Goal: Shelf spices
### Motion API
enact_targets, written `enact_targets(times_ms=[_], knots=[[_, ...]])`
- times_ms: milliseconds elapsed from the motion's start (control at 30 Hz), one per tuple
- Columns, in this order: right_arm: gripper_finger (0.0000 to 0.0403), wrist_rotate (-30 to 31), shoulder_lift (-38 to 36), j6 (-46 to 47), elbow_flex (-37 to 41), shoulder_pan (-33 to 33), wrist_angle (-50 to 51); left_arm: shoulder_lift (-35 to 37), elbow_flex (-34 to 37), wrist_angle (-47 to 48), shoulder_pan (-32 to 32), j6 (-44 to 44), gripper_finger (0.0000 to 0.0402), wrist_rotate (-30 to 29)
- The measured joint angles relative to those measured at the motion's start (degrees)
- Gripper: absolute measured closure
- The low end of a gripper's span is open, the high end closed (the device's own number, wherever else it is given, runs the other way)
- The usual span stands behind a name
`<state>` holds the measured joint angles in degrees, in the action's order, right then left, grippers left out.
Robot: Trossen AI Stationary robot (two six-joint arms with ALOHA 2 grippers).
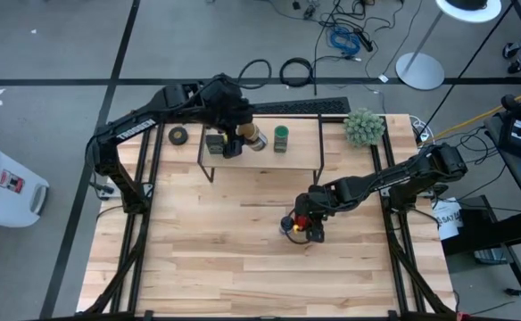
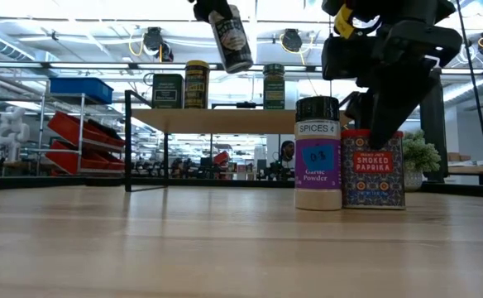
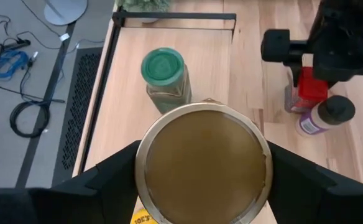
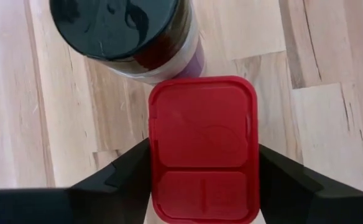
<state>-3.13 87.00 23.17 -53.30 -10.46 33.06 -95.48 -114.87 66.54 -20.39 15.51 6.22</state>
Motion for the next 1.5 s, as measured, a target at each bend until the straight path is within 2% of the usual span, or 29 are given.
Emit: enact_targets(times_ms=[133,333,667,1000,1500], knots=[[0.0193,-0.3,0.0,1.5,-0.1,0.0,0.1,0.0,0.0,-0.1,-0.6,0.0,0.0116,0.0],[0.0184,-1.7,0.0,1.9,-2.0,0.0,3.5,0.0,0.0,-0.1,-1.1,0.3,0.0116,0.1],[0.0187,-1.5,0.0,1.7,-9.0,0.0,12.5,-0.3,0.0,-0.2,-1.8,0.3,0.0116,1.1],[0.0187,-1.4,0.0,2.4,-14.6,0.0,21.6,-3.7,0.0,0.1,-1.7,1.9,0.0116,1.1],[0.0187,-0.9,0.0,2.7,-23.6,0.0,29.7,-6.4,0.0,3.2,-1.8,4.9,0.0116,1.8]])
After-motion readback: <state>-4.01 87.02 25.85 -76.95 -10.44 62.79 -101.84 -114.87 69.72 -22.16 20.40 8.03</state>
